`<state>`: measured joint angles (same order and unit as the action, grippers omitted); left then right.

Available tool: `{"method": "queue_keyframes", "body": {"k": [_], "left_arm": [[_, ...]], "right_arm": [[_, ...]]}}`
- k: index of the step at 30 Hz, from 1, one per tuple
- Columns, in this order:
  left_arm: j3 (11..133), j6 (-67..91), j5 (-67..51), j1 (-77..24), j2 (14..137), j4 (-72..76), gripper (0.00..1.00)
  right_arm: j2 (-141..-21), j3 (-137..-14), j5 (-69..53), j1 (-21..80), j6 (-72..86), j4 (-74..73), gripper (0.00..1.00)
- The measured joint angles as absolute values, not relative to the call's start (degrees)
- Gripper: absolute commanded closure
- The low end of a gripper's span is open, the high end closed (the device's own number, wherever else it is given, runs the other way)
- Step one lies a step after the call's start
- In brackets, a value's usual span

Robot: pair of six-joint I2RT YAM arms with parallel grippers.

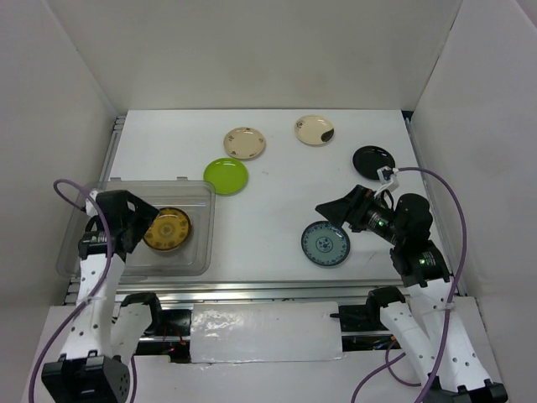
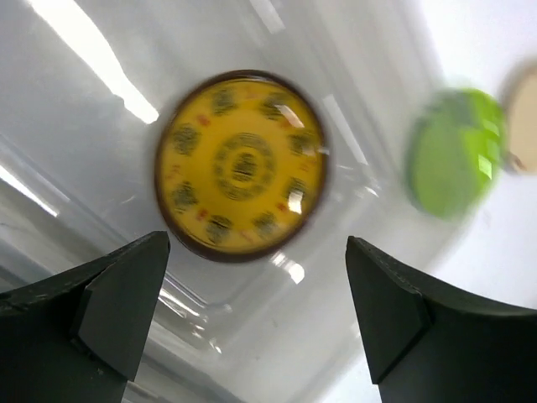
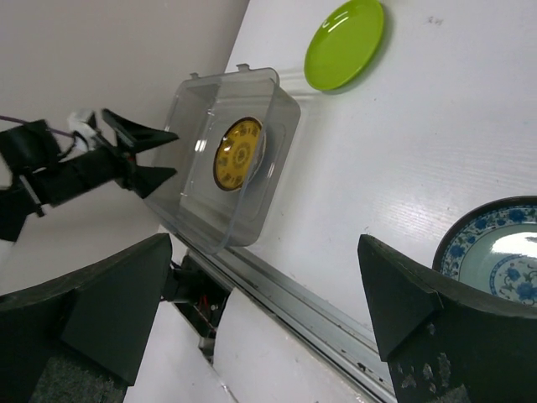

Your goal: Place the plates into the plastic bin on the countertop

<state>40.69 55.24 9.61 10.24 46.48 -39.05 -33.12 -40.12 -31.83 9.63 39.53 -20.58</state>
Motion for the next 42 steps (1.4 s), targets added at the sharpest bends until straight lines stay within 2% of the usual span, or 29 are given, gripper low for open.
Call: {"method": "queue_keyframes", "body": {"k": [5, 7, 10, 12, 14, 17, 24, 29, 33, 36, 37, 39, 40, 41, 42], "left_arm": [[50.4, 50.9, 9.1, 0.5, 43.2, -37.6, 0.01], [52.4, 49.3, 6.8, -6.5, 45.4, -33.7, 0.01], [54.6, 47.2, 4.1, -20.6, 56.3, -27.1, 0.01], [58.0, 45.2, 2.4, -29.5, 67.7, -23.0, 0.01], [61.3, 44.2, 0.3, -34.8, 78.0, -18.9, 0.01], [63.5, 43.4, -3.1, -39.9, 90.0, -13.0, 0.01], [69.8, 43.8, -9.8, -45.2, 105.7, -4.5, 0.01], [73.5, 44.5, -12.7, -47.6, 113.7, 0.0, 0.07], [74.7, 45.6, -13.3, -48.6, 116.1, 1.6, 0.21], [74.7, 46.1, -13.3, -48.6, 116.7, 1.7, 0.39], [74.7, 46.5, -13.4, -48.6, 117.0, 1.8, 0.56], [74.6, 46.8, -13.3, -48.6, 117.7, 1.8, 0.73], [74.6, 46.9, -13.2, -48.6, 118.0, 1.8, 0.94], [74.6, 47.4, -13.2, -48.6, 118.1, 1.7, 1.0], [74.5, 47.4, -13.5, -48.6, 118.1, 1.9, 1.0]], "right_arm": [[-32.9, -42.8, -30.3, 9.7, 38.3, -22.2, 0.0], [-32.5, -44.2, -28.9, 9.8, 37.8, -23.2, 0.0], [-32.2, -46.3, -27.1, 9.8, 37.4, -24.6, 0.0], [-32.1, -47.9, -26.5, 9.8, 37.1, -25.8, 0.0], [-32.0, -49.1, -26.0, 9.8, 36.7, -26.8, 0.0], [-31.3, -50.3, -25.7, 9.8, 35.9, -28.3, 0.0], [-30.6, -50.7, -25.8, 9.8, 34.6, -31.0, 0.0], [-30.3, -50.7, -25.8, 9.8, 34.2, -32.0, 0.0], [-30.1, -50.7, -25.7, 9.8, 33.8, -32.3, 0.0], [-30.0, -50.7, -25.8, 9.8, 33.6, -32.3, 0.0], [-30.0, -50.7, -25.8, 9.8, 33.6, -32.3, 0.0], [-29.8, -50.7, -25.8, 9.8, 33.6, -32.3, 0.0], [-29.8, -50.7, -25.9, 9.8, 33.6, -32.3, 0.0], [-29.7, -50.7, -25.9, 9.8, 33.6, -32.3, 0.0], [-29.7, -50.7, -25.9, 9.8, 33.6, -32.3, 0.0]]}}
